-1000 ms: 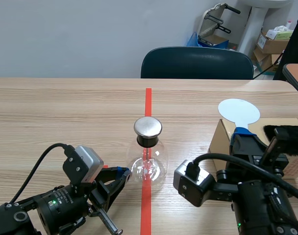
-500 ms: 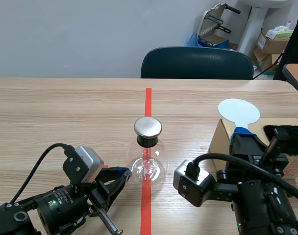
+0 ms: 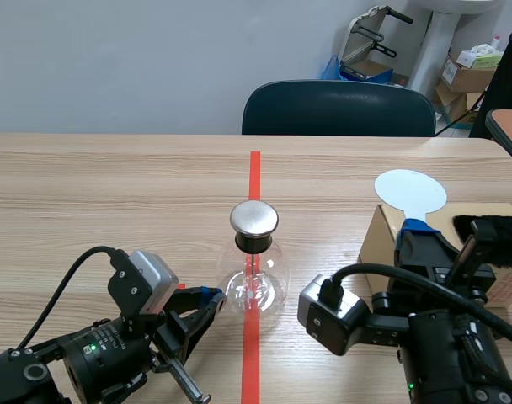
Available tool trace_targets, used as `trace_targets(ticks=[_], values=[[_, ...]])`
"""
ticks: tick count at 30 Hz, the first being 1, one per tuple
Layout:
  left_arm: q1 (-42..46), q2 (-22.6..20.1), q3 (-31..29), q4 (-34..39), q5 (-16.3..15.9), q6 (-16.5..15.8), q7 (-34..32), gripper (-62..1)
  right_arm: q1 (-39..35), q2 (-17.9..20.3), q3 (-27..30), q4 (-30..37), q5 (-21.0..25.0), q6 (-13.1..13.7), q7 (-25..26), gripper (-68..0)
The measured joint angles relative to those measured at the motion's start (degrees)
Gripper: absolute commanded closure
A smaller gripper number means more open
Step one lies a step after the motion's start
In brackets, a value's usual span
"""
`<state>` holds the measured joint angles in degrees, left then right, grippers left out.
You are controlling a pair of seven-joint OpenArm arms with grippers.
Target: Do the electroscope experiment
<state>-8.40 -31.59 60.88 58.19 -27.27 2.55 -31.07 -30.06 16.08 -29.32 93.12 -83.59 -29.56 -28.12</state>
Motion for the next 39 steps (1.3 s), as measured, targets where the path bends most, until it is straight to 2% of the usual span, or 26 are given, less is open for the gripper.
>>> trace_targets(ticks=[33,39], values=[[0.0,0.0,0.0,0.0,0.0,0.0,0.0,-2.7,0.0,-0.02,0.0,0.0,-0.02,0.0,0.31,-0.8],[0.0,0.0,0.0,0.0,0.0,0.0,0.0,-2.7,0.0,-0.02,-0.02,0.0,-0.02,0.0,4.55,-0.8]])
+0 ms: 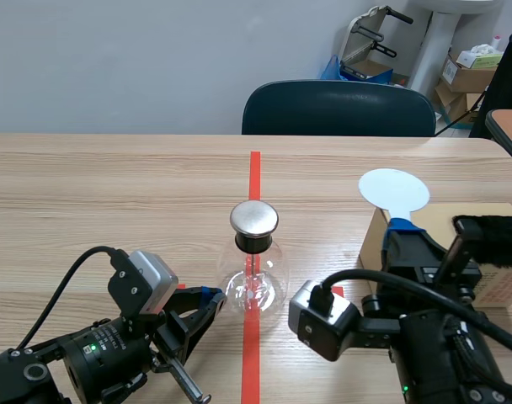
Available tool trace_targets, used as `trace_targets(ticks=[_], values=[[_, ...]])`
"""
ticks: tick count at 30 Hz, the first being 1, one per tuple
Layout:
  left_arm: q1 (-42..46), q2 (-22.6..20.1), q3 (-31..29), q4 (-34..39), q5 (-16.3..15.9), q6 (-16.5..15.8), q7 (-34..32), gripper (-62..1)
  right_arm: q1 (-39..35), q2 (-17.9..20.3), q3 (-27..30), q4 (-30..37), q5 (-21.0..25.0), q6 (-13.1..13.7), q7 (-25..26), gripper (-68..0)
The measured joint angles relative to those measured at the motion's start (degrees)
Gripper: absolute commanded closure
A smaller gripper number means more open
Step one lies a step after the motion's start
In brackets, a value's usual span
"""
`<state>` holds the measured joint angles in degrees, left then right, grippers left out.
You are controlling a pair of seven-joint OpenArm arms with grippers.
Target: Do the electroscope experiment
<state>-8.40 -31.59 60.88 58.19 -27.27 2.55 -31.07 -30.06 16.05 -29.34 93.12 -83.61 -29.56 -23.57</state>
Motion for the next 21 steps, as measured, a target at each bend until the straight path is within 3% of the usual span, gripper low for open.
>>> trace_targets(ticks=[11,21], values=[[0.0,0.0,0.0,0.0,0.0,0.0,0.0,-2.7,0.0,0.02,0.02,0.0,-0.02,0.0,17.4,-0.8],[0.0,0.0,0.0,0.0,0.0,0.0,0.0,-2.7,0.0,0.02,0.0,0.0,-0.04,0.0,26.62,-0.8]])
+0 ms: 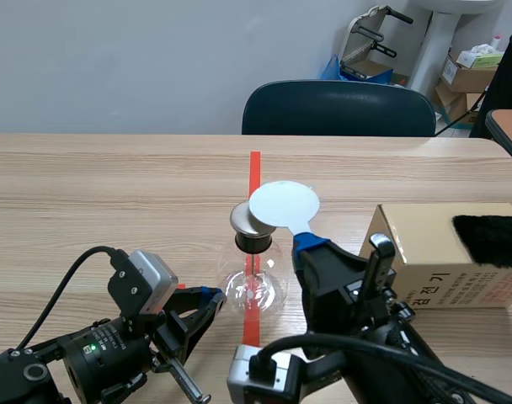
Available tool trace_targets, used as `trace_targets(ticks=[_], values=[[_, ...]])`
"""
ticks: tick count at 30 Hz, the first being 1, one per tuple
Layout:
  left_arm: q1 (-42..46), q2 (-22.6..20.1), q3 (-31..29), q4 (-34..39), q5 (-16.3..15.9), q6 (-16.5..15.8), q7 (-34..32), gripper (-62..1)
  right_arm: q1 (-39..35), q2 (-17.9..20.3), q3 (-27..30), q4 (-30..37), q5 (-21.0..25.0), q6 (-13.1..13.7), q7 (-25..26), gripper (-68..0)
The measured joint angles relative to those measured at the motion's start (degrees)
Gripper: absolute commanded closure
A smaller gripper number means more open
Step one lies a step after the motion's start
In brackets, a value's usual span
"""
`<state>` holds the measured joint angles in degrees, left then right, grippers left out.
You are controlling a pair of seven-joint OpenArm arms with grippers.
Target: Do the electroscope experiment
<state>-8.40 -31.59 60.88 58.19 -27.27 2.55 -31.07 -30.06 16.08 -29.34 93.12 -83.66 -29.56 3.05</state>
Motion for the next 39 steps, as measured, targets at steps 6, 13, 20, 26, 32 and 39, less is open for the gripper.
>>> trace_targets(ticks=[6,13,20,26,32,39], values=[[0.0,0.0,0.0,0.0,0.0,0.0,0.0,-2.7,0.0,0.0,0.02,0.0,0.0,0.0,4.04,-0.8],[0.0,0.0,0.0,0.0,0.0,0.0,0.0,-2.7,0.0,0.0,0.0,0.0,0.0,0.0,7.08,-0.8],[0.0,0.0,0.0,0.0,0.0,0.0,0.0,-2.7,0.0,0.0,0.0,0.0,0.0,0.0,7.04,-0.8],[0.0,0.0,0.0,0.0,0.0,0.0,0.0,-2.7,0.0,0.0,0.0,0.0,0.0,0.0,7.04,-0.8],[0.0,0.0,0.0,0.0,0.0,0.0,1.09,-2.7,0.0,0.0,0.0,0.0,0.0,0.0,7.04,-0.8],[0.0,0.0,0.0,0.0,0.0,0.02,1.75,-2.7,0.0,0.0,0.0,0.0,0.0,0.0,7.02,-0.8]])
